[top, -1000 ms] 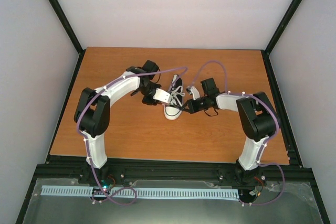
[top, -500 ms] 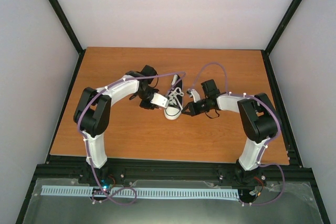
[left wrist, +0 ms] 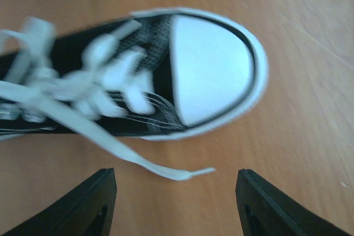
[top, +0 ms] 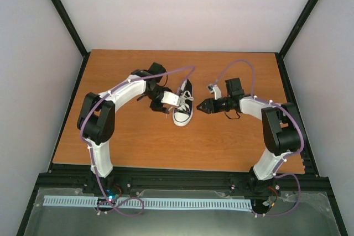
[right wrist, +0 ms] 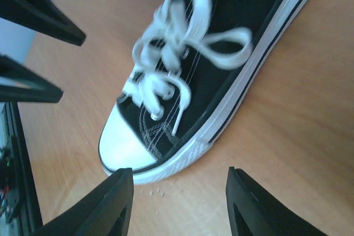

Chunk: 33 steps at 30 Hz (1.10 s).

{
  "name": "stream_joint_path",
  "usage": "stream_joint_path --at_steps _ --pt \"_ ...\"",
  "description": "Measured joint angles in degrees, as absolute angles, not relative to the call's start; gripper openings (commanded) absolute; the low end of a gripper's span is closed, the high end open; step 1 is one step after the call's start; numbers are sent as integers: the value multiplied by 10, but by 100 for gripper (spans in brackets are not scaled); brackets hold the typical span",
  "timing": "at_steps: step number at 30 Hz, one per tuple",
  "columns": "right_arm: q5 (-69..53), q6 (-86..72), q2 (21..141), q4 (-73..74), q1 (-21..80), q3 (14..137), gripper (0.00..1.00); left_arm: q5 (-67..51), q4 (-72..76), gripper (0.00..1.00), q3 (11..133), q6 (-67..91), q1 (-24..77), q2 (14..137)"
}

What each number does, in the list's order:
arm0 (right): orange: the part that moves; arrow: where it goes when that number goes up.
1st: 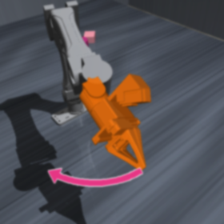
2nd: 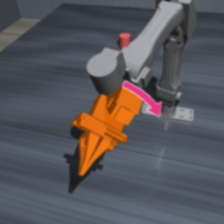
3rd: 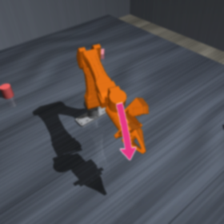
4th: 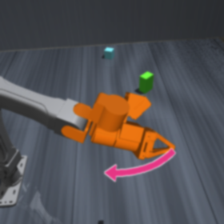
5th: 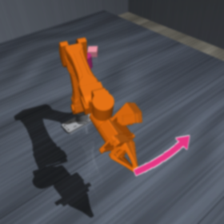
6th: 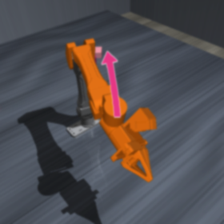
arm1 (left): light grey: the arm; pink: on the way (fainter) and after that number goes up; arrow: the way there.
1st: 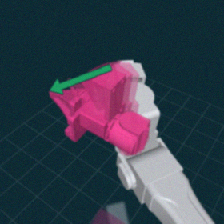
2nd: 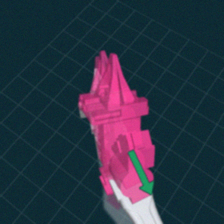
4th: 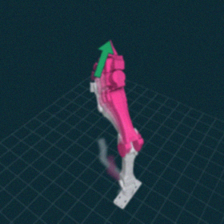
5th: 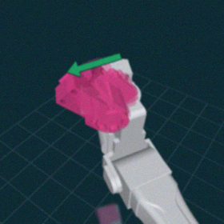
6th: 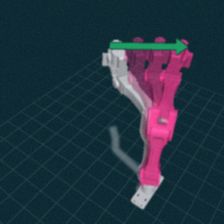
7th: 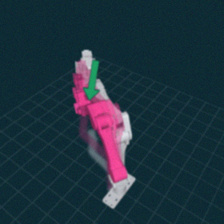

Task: Tie the shoes

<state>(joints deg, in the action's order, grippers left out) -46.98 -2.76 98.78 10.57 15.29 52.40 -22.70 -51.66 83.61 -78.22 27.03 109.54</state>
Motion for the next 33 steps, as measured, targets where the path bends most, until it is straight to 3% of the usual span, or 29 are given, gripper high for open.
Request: stream_joint_path --at_steps 7,14,33 --pt "-473 -114 1053 -1 139 566 46 -239 -431 68 937 -513 286 1125" --pt "-472 -174 1114 -63 139 580 43 -235 -340 74 945 -340 313 1189" --pt "-500 -180 1172 -81 158 635 37 -183 -243 66 928 -302 326 1208"
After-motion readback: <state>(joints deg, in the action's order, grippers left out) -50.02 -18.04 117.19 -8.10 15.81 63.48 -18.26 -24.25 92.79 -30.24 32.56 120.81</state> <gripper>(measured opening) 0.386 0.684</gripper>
